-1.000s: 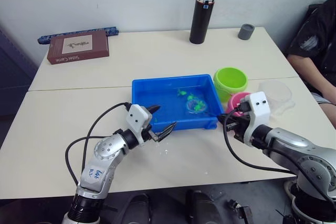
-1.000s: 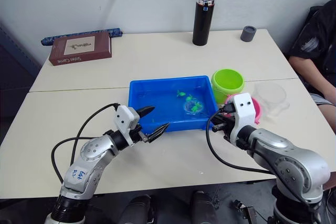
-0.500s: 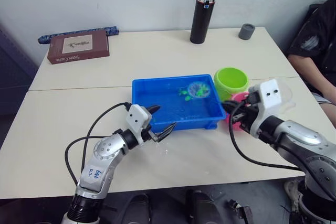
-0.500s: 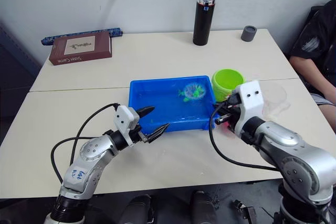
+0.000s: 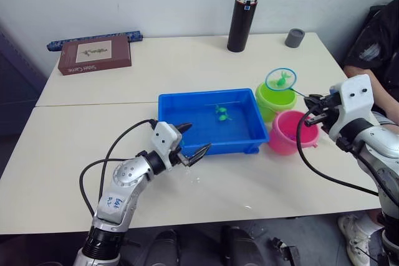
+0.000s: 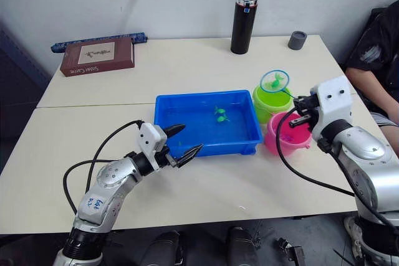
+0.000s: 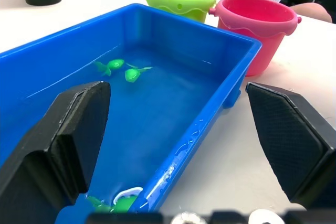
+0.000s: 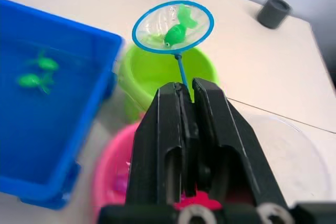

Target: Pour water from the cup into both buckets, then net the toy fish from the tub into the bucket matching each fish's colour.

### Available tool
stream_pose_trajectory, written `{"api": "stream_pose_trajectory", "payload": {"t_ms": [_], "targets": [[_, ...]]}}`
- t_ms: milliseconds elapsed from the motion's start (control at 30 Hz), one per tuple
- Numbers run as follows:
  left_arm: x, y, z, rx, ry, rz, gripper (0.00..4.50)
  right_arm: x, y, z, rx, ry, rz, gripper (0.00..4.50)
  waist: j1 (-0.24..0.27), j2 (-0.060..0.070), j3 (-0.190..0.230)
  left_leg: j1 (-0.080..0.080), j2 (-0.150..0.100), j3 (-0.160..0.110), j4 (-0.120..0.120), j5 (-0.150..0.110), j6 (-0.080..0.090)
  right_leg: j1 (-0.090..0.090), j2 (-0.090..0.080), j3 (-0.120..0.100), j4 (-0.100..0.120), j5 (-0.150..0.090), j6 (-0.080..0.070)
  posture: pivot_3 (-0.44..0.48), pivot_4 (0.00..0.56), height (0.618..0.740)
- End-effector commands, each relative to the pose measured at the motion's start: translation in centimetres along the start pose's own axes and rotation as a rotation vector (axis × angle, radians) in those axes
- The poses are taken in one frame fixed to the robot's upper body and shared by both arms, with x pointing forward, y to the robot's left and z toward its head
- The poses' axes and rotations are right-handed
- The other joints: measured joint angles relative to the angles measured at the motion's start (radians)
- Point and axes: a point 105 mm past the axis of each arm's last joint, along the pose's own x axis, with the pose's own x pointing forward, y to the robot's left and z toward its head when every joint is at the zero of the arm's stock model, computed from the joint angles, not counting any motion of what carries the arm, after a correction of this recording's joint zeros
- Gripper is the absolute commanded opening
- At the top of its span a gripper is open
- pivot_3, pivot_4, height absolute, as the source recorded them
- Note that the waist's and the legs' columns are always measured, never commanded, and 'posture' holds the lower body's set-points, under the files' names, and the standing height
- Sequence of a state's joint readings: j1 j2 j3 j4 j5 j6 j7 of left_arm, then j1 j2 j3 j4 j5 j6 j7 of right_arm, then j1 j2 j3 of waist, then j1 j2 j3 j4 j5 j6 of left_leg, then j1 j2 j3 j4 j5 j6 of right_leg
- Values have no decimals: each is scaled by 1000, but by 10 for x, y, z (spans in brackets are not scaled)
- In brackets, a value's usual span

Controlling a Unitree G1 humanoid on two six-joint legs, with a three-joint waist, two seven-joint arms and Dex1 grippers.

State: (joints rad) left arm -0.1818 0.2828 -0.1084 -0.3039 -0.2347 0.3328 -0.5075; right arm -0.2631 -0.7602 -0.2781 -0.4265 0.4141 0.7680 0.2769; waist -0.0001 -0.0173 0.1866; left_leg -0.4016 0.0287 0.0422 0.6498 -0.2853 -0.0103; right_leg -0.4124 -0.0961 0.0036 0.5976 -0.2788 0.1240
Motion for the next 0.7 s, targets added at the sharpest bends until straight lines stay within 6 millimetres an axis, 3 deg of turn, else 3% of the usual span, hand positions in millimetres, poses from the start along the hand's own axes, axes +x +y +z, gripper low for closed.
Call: {"api": "stream_pose_trajectory", "payload": {"t_ms": [33,367,700], "targets": [[2,-2,10,27,-44,-14,4445,-1,-6,8,-113,-61,-9,0,-2,0,0,0,0,0,0,0,0,0,0,0,0,0,0,0,150,740],[2,-3,10,28,-46,-13,4445,5,5,-1,-429,-111,55,0,-1,0,0,1,0,1,1,0,0,0,0,1,1,0,1,0,150,740],[1,-2,10,27,-43,-3,4445,16,-14,-12,-600,-85,-2,0,-2,0,0,1,0,1,2,1,-1,0,0,1,3,1,1,0,150,740]]}}
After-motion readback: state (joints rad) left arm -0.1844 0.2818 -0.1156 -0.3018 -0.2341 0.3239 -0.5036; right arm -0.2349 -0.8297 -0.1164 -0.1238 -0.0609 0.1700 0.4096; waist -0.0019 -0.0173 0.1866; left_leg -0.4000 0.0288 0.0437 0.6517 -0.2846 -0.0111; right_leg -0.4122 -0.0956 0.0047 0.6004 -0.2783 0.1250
